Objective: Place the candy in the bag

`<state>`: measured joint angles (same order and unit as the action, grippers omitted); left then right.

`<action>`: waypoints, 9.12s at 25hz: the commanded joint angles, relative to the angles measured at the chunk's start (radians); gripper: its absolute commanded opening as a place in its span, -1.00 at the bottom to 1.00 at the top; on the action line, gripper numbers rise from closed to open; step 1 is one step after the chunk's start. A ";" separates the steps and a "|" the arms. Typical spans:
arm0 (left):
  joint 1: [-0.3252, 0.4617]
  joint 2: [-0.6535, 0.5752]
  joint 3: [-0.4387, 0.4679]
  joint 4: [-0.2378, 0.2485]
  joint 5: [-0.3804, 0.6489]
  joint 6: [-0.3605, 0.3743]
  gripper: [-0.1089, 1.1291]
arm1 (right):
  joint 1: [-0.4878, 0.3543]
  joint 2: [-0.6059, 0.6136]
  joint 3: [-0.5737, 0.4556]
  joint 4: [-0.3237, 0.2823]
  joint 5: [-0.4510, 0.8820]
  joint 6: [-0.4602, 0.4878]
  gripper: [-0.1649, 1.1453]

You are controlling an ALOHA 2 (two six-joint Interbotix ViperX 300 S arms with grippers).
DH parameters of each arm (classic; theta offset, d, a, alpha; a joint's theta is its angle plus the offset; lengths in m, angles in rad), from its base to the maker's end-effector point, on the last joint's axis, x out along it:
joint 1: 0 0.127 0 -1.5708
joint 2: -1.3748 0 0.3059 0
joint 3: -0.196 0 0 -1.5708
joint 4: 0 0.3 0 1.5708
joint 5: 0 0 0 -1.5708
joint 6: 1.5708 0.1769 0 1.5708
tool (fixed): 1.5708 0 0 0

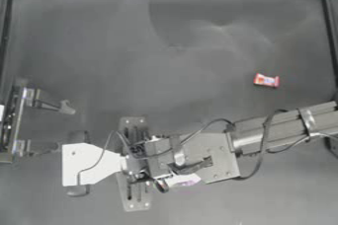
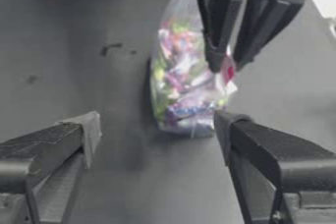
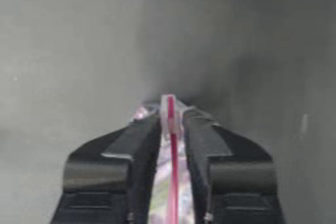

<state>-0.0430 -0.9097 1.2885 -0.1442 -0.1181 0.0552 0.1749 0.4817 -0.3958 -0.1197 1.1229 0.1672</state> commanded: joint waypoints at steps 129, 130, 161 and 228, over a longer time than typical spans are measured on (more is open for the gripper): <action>-0.178 0.683 -0.192 -0.184 -0.606 0.054 0.56 | -0.043 -0.225 0.198 -0.118 -0.164 0.061 -0.25; -0.179 0.683 -0.193 -0.183 -0.606 0.054 0.55 | -0.043 -0.225 0.199 -0.118 -0.166 0.063 -0.25; -0.186 0.683 -0.210 -0.183 -0.603 0.054 0.27 | -0.043 -0.225 0.209 -0.118 -0.178 0.063 -0.25; -0.219 0.655 -0.213 -0.178 -0.606 0.137 -0.62 | -0.038 -0.296 0.365 -0.100 -0.247 0.123 -0.44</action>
<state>-0.2577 -0.2148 1.0876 -0.3237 -0.7164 0.1887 0.1350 0.2332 -0.0291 -0.2240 0.8713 0.2853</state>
